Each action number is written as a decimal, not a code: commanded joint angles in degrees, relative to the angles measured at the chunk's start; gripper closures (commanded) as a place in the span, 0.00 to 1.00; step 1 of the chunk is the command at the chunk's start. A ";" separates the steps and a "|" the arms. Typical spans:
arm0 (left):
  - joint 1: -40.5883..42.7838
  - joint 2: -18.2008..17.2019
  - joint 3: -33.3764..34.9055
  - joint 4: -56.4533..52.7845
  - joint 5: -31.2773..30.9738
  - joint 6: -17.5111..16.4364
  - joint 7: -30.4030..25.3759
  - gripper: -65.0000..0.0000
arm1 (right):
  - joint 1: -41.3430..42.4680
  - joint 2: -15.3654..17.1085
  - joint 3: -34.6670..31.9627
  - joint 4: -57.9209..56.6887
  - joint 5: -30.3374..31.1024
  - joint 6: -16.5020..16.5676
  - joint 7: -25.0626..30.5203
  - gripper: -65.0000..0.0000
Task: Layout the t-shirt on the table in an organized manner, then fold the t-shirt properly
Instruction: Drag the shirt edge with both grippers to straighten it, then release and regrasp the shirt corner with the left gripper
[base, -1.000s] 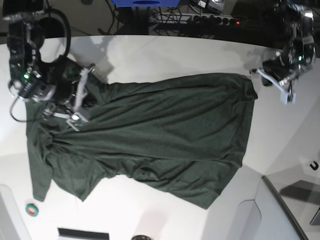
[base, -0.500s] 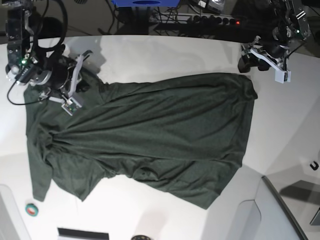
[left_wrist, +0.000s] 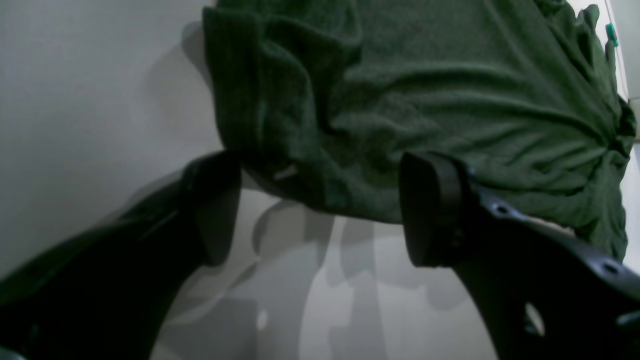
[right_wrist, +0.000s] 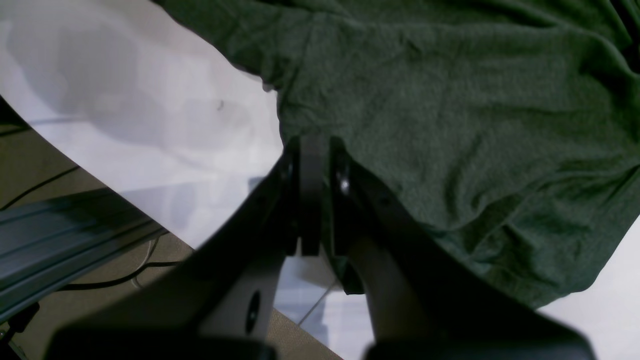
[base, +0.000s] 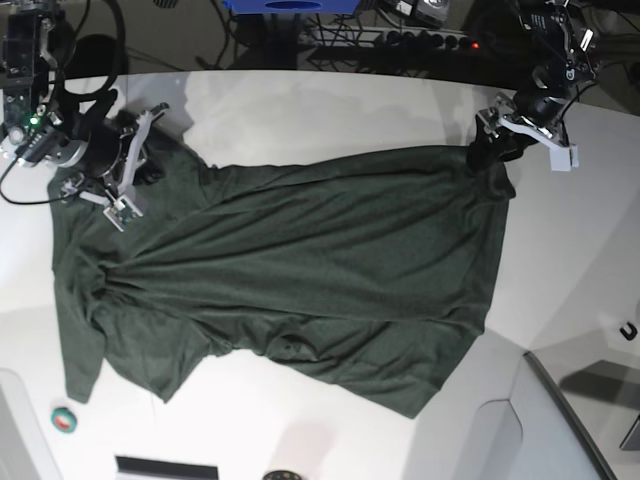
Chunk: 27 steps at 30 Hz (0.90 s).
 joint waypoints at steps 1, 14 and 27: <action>0.00 0.68 0.16 -0.15 2.41 0.97 2.79 0.26 | 0.34 0.54 0.11 1.05 0.79 0.03 0.94 0.96; -6.95 -4.77 -0.45 -3.32 2.68 0.97 2.35 0.26 | 0.25 0.54 0.02 1.05 0.79 0.03 0.86 0.97; 3.07 -5.74 -0.45 11.72 -0.05 0.97 3.85 0.73 | -0.54 0.63 0.11 0.87 0.70 0.03 0.86 0.97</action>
